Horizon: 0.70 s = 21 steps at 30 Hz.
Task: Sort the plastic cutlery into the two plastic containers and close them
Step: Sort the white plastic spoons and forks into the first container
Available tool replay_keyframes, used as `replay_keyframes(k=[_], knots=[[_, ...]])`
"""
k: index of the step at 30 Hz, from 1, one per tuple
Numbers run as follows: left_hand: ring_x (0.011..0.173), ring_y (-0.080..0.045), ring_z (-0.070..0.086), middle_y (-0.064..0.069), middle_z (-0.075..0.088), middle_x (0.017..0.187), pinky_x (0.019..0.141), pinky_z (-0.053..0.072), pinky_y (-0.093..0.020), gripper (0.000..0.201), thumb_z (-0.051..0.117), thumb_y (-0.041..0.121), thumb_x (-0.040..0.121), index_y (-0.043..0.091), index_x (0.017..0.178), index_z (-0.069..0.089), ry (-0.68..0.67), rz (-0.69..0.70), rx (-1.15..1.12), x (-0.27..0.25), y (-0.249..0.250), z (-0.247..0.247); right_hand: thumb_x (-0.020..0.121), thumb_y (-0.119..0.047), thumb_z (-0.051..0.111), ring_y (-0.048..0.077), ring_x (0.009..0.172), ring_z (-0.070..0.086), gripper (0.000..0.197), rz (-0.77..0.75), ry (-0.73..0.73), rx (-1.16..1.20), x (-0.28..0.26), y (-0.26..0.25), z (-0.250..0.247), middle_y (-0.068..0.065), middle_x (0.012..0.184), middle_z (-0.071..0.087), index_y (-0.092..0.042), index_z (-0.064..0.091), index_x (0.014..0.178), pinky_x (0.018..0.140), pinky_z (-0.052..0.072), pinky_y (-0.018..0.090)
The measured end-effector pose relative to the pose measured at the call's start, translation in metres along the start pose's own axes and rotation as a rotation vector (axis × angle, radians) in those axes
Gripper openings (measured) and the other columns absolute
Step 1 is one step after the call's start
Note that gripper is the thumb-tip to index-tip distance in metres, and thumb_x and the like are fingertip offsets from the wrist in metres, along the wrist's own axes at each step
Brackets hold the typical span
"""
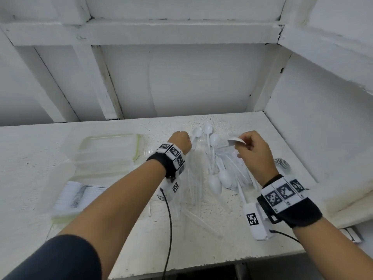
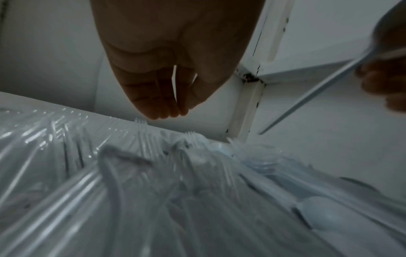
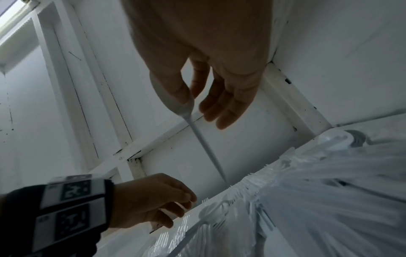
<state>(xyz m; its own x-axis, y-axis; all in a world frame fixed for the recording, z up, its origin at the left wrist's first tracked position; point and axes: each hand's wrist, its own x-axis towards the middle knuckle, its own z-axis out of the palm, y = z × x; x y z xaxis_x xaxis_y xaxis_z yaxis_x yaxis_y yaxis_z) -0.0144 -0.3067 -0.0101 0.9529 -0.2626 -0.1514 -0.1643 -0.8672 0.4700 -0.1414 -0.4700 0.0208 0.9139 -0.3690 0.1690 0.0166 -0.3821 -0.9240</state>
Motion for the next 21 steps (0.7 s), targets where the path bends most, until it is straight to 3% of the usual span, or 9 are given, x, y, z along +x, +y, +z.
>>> replay_keyframes(k=[2, 4, 7, 10, 12, 14, 17, 19, 21], knots=[[0.073, -0.022, 0.047, -0.009, 0.052, 0.076, 0.058, 0.035, -0.026, 0.038, 0.035, 0.023, 0.098, 0.004, 0.074, 0.056, -0.082, -0.027, 0.045, 0.009, 0.0, 0.007, 0.09, -0.018, 0.056, 0.023, 0.086, 0.058, 0.014, 0.071, 0.021, 0.06, 0.003, 0.002, 0.001, 0.021, 0.099, 0.061, -0.021, 0.046, 0.081, 0.082, 0.055, 0.043], [0.072, -0.023, 0.049, -0.011, 0.055, 0.083, 0.061, 0.037, -0.027, 0.038, 0.037, 0.028, 0.098, 0.0, 0.092, 0.061, -0.14, -0.043, 0.075, 0.015, 0.0, 0.013, 0.095, -0.012, 0.047, 0.018, 0.09, 0.062, 0.012, 0.139, 0.034, 0.174, 0.003, 0.002, 0.002, 0.02, 0.1, 0.063, -0.018, 0.042, 0.086, 0.08, 0.055, 0.035], [0.076, -0.027, 0.054, -0.015, 0.062, 0.09, 0.068, 0.039, -0.029, 0.044, 0.035, 0.04, 0.098, 0.003, 0.091, 0.059, -0.161, -0.07, 0.079, 0.018, -0.001, 0.016, 0.098, -0.011, 0.038, 0.022, 0.087, 0.067, 0.008, 0.151, 0.052, 0.276, 0.003, -0.001, 0.002, 0.01, 0.083, 0.068, -0.017, 0.037, 0.093, 0.083, 0.053, 0.036], [0.07, -0.023, 0.052, -0.016, 0.061, 0.097, 0.06, 0.04, -0.028, 0.025, 0.046, 0.02, 0.095, 0.005, 0.074, 0.049, -0.162, -0.116, 0.077, 0.019, -0.002, 0.008, 0.1, -0.014, 0.034, 0.025, 0.071, 0.066, 0.002, 0.118, 0.074, 0.307, 0.006, -0.004, 0.007, 0.006, 0.064, 0.062, -0.015, 0.035, 0.101, 0.074, 0.055, 0.034], [0.073, -0.022, 0.055, -0.015, 0.055, 0.1, 0.06, 0.043, -0.028, 0.011, 0.043, 0.011, 0.093, 0.003, 0.089, 0.049, -0.151, -0.153, 0.004, 0.016, -0.005, -0.001, 0.101, -0.018, 0.032, 0.016, 0.054, 0.058, 0.006, 0.12, 0.08, 0.279, 0.01, -0.005, 0.014, 0.004, 0.06, 0.054, -0.017, 0.037, 0.104, 0.057, 0.053, 0.026], [0.082, -0.027, 0.057, -0.016, 0.057, 0.103, 0.067, 0.045, -0.032, 0.023, 0.04, 0.008, 0.093, -0.002, 0.114, 0.044, -0.139, -0.166, -0.039, 0.012, -0.011, -0.01, 0.102, -0.024, 0.03, 0.01, 0.048, 0.044, 0.011, 0.137, 0.051, 0.211, 0.019, -0.002, 0.026, 0.004, 0.063, 0.046, -0.021, 0.039, 0.106, 0.042, 0.04, 0.018], [0.061, -0.018, 0.042, -0.009, 0.048, 0.079, 0.051, 0.034, -0.026, 0.028, 0.037, 0.004, 0.093, -0.002, 0.121, 0.037, -0.147, -0.193, -0.078, 0.002, -0.025, -0.021, 0.097, -0.041, 0.04, 0.011, 0.066, 0.048, 0.031, 0.216, -0.143, -0.003, 0.039, 0.004, 0.049, 0.002, 0.079, 0.051, -0.016, 0.04, 0.116, 0.058, 0.044, 0.02], [0.063, -0.017, 0.04, -0.01, 0.047, 0.084, 0.051, 0.031, -0.025, 0.025, 0.034, 0.004, 0.093, 0.003, 0.117, 0.039, -0.138, -0.216, -0.159, -0.004, -0.033, -0.028, 0.094, -0.033, 0.049, 0.01, 0.065, 0.046, 0.023, 0.205, -0.318, -0.254, 0.051, 0.007, 0.066, 0.0, 0.075, 0.046, -0.01, 0.047, 0.092, 0.06, 0.04, 0.021], [0.064, -0.017, 0.04, -0.008, 0.047, 0.083, 0.052, 0.031, -0.026, 0.017, 0.033, 0.009, 0.095, 0.006, 0.107, 0.044, -0.102, -0.207, -0.222, -0.01, -0.041, -0.032, 0.093, -0.021, 0.051, 0.012, 0.054, 0.038, 0.032, 0.216, -0.387, -0.4, 0.063, 0.011, 0.085, 0.001, 0.062, 0.038, -0.012, 0.04, 0.065, 0.055, 0.035, 0.024]])
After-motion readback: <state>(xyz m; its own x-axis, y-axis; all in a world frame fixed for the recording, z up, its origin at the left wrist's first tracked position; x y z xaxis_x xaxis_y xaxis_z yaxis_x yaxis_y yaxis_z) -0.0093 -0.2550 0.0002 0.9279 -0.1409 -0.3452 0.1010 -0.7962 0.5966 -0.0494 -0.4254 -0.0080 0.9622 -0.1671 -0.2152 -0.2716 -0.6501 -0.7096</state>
